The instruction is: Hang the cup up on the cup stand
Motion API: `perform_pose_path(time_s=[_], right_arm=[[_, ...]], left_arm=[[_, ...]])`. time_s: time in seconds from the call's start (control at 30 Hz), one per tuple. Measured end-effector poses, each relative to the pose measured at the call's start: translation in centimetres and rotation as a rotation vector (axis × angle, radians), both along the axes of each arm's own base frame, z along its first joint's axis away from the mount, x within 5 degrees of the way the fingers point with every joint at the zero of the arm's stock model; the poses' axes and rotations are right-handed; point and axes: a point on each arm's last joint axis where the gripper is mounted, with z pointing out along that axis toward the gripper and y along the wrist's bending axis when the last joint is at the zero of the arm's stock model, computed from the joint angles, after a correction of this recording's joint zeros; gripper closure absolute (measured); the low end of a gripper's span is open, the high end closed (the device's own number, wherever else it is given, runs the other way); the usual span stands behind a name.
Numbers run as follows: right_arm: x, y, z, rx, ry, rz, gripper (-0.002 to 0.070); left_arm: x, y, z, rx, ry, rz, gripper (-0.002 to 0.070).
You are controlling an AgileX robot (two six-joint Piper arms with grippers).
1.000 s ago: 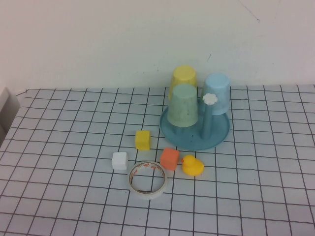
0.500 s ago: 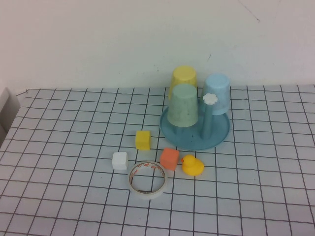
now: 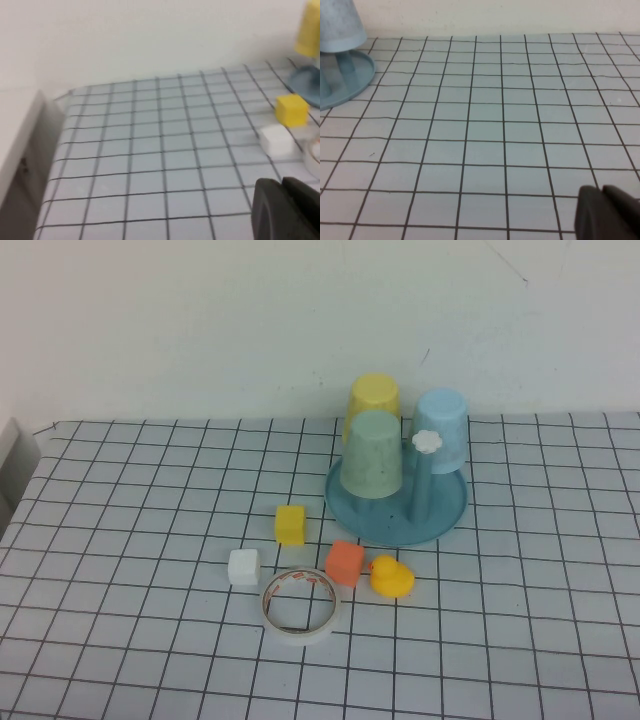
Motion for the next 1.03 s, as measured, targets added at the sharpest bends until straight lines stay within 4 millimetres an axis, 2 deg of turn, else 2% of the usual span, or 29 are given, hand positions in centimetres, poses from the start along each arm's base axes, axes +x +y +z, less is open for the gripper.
perform_pose_path(time_s=[0.17,0.23,0.43,0.7,1.03], right_arm=[[0.0,0.0,0.0,0.002,0.000,-0.001,0.0675],[0.0,0.0,0.0,0.002,0.000,-0.001,0.0675],[0.0,0.0,0.0,0.002,0.000,-0.001,0.0675],[0.0,0.0,0.0,0.002,0.000,-0.001,0.0675],[0.0,0.0,0.0,0.002,0.000,-0.001,0.0675]], left_arm=[[0.0,0.5,0.1,-0.097,-0.035,0.110,0.0676],[0.0,0.6,0.1,-0.076,-0.032,0.122,0.0676],[-0.1,0.4,-0.4,0.024,0.016,0.080,0.0676],[-0.3,0.2,-1.3,0.023,0.110,0.040,0.0676],[-0.3,0.1,-1.3,0.014,0.120,0.037,0.0676]])
